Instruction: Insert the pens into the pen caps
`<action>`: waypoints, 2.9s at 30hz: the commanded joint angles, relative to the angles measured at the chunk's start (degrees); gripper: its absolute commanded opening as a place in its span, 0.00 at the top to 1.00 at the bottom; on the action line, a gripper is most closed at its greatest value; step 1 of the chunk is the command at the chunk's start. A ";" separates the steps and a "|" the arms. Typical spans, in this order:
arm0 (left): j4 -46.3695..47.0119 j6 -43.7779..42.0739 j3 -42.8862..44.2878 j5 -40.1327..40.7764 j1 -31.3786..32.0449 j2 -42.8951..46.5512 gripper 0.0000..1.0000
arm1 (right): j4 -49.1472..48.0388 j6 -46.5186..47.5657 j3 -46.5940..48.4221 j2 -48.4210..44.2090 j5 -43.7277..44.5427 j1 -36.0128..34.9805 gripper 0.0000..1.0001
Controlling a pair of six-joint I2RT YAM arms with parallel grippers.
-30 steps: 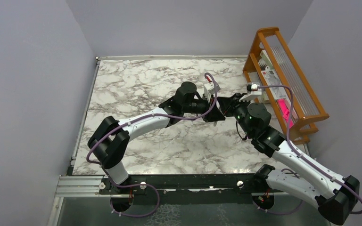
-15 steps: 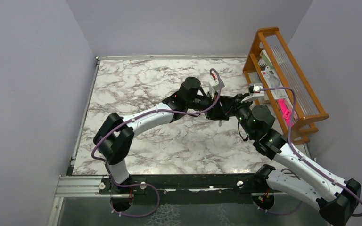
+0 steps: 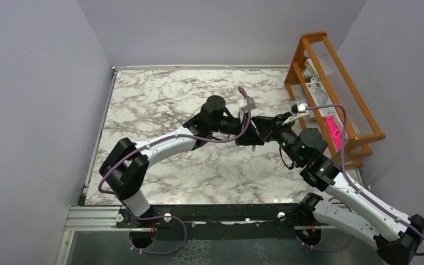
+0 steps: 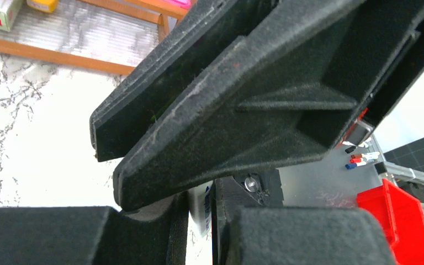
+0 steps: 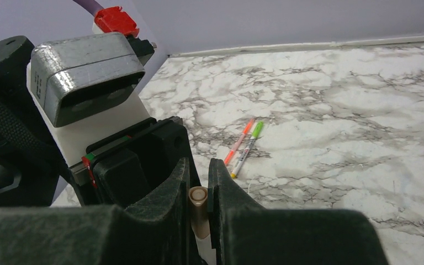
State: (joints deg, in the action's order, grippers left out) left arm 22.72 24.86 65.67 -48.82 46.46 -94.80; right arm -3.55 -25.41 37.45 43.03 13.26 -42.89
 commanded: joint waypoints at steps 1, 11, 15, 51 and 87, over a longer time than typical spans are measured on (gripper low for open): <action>14.50 -2.84 -0.63 11.16 -5.29 5.76 1.00 | 13.04 -1.47 0.70 -0.20 -10.68 -3.07 0.99; 14.54 -2.89 -1.53 9.02 -5.32 5.32 1.00 | 12.25 0.39 2.71 -0.45 -12.65 -3.08 0.95; 14.47 -2.63 -1.75 7.69 -5.17 4.45 1.00 | 10.94 0.74 2.91 -0.42 -14.08 -3.07 0.86; 13.75 -4.26 -7.62 3.74 -3.65 8.93 1.00 | 13.03 6.06 7.40 -6.71 -7.66 -3.07 0.64; 20.03 15.50 -6.96 9.86 -2.17 8.86 1.00 | 2.42 10.05 0.57 -2.53 -8.07 -3.07 0.64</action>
State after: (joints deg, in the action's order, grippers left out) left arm 38.89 38.37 59.53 -37.21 43.62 -87.53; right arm 2.98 -14.79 39.20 40.18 4.67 -45.80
